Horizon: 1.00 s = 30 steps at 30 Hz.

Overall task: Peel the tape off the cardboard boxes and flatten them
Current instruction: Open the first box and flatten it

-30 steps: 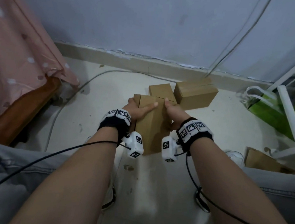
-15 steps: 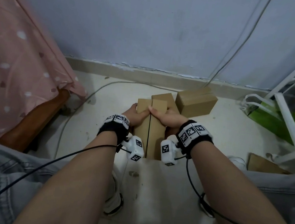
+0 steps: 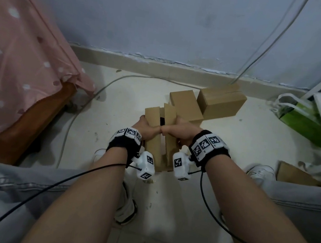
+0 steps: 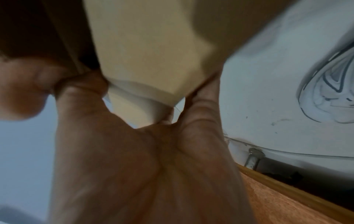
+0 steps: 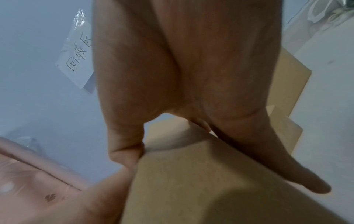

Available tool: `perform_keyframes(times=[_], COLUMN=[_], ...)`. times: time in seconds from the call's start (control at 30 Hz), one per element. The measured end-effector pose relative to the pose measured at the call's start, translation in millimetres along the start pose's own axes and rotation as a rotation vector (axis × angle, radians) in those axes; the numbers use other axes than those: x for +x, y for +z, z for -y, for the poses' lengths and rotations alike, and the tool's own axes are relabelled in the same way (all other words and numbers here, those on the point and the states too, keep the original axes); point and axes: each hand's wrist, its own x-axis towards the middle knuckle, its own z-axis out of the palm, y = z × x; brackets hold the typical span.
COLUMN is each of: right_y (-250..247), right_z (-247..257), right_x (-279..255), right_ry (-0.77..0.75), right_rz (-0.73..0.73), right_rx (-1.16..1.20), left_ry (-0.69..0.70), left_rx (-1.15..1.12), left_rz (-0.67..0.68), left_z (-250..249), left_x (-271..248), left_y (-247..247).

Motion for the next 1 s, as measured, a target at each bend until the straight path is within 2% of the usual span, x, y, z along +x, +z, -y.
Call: perform_keyframes(times=[0.07, 0.13, 0.23, 0.37, 0.43, 0.5, 0.57, 0.63, 0.73, 0.83, 0.93, 1.0], right_y=[0.9, -4.4, -15.6, -19.7, -17.9, -16.5, -17.1, -19.3, -21.4, -19.2, -14.9, -16.6], right_z=[-1.1, -3.2, -11.6, -17.7, -9.9, 0.2, 11.3, 22.4, 30.5, 29.2, 22.8, 19.2], right_x=[1.6, 2.9, 6.0, 7.2, 0.3, -10.0, -18.9, -26.3, -31.6, -29.4, -22.2, -15.1], right_ry=[0.038, 0.061, 0.061, 0.068, 0.024, -0.042, -0.099, -0.152, -0.204, -0.228, -0.240, -0.105], right_rz=[0.024, -0.025, -0.105, -0.111, -0.147, -0.194, -0.200, -0.190, -0.148, -0.131, -0.294, -0.371], right_rx=[0.060, 0.027, -0.008, 0.032, -0.089, -0.210, -0.289, -0.374, -0.494, -0.528, -0.472, -0.549], left_ry=[-0.024, -0.075, -0.086, -0.114, -0.056, 0.039, 0.108, 0.137, 0.108, 0.039, -0.018, -0.049], left_rx=[0.013, -0.048, -0.190, -0.320, -0.159, 0.189, 0.527, 0.722, 0.790, 0.727, 0.670, 0.634], left_rz=[-0.007, -0.011, -0.008, 0.006, -0.020, -0.095, -0.115, -0.099, -0.181, -0.210, -0.159, -0.176], left_z=[-23.4, -40.8, -42.7, -51.3, -61.2, -72.8, -85.6, -92.7, -88.5, -78.6, -72.7, -66.7], left_x=[-27.0, -54.8, -68.9, -84.5, -88.6, -89.8, -93.5, -99.4, -107.5, -103.9, -97.2, -94.1], left_y=[-9.6, -19.6, -29.9, -31.5, -31.8, -32.0, -31.5, -30.7, -21.4, -14.4, -15.0, -18.8])
